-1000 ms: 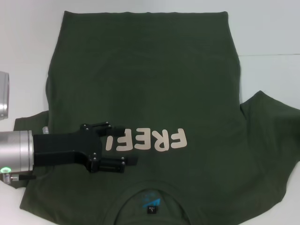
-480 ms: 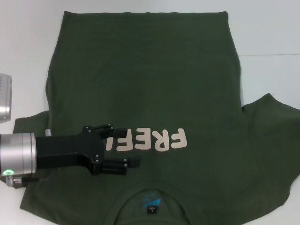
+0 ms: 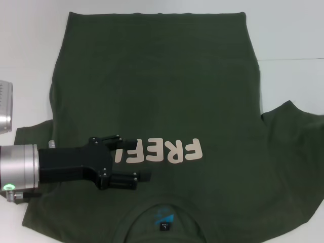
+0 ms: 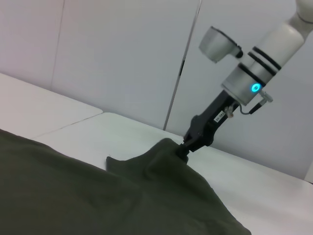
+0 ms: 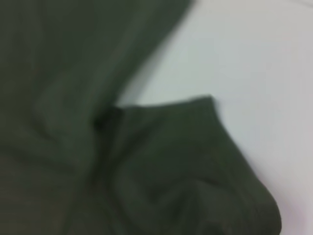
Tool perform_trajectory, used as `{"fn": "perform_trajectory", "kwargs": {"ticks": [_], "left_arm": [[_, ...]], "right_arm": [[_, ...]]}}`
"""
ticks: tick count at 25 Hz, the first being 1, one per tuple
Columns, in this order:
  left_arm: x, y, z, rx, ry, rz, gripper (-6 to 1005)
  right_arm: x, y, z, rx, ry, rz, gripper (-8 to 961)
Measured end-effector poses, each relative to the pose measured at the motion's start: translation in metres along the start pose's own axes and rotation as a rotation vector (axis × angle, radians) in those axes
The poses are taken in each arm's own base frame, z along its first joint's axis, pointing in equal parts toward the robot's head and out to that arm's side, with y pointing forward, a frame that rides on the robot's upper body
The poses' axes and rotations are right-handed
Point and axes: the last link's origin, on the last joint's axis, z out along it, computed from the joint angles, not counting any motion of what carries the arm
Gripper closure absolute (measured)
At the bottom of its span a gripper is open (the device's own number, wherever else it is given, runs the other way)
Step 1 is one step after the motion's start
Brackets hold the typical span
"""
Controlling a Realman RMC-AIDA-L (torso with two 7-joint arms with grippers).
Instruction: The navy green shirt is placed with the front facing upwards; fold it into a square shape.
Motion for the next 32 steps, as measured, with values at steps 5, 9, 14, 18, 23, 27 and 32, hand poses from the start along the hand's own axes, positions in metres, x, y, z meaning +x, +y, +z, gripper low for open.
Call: {"fn": "perform_trajectory", "kwargs": {"ticks": [5,9,14,18,23,27,32], "left_arm": [[-0.001,0.0,-0.001,0.001,-0.002,-0.001,109],[-0.001,0.0,-0.001,0.003,0.0,-0.003,110],[-0.001,0.0,-0.001,0.003,0.002,-0.001,111],[-0.001,0.0,-0.002,0.006,0.005,0.004,112],[-0.002,-0.001,-0.002,0.015,0.0,0.005,113],[-0.002,-0.001,-0.002,0.017,0.001,0.007,114],[-0.002,-0.002,-0.002,0.017,-0.001,0.009,115]], "right_arm": [[-0.025,0.028,-0.007,-0.069,-0.039,-0.066,946],[-0.042,0.054,-0.012,-0.174,-0.094,-0.098,946],[-0.054,0.08,-0.012,-0.254,-0.119,-0.157,947],[-0.055,0.096,-0.006,-0.283,-0.114,-0.203,946],[-0.053,0.11,0.0,-0.338,-0.112,-0.222,947],[-0.054,0.114,0.001,-0.364,-0.129,-0.22,947],[-0.055,0.117,0.004,-0.384,-0.137,-0.219,948]]}}
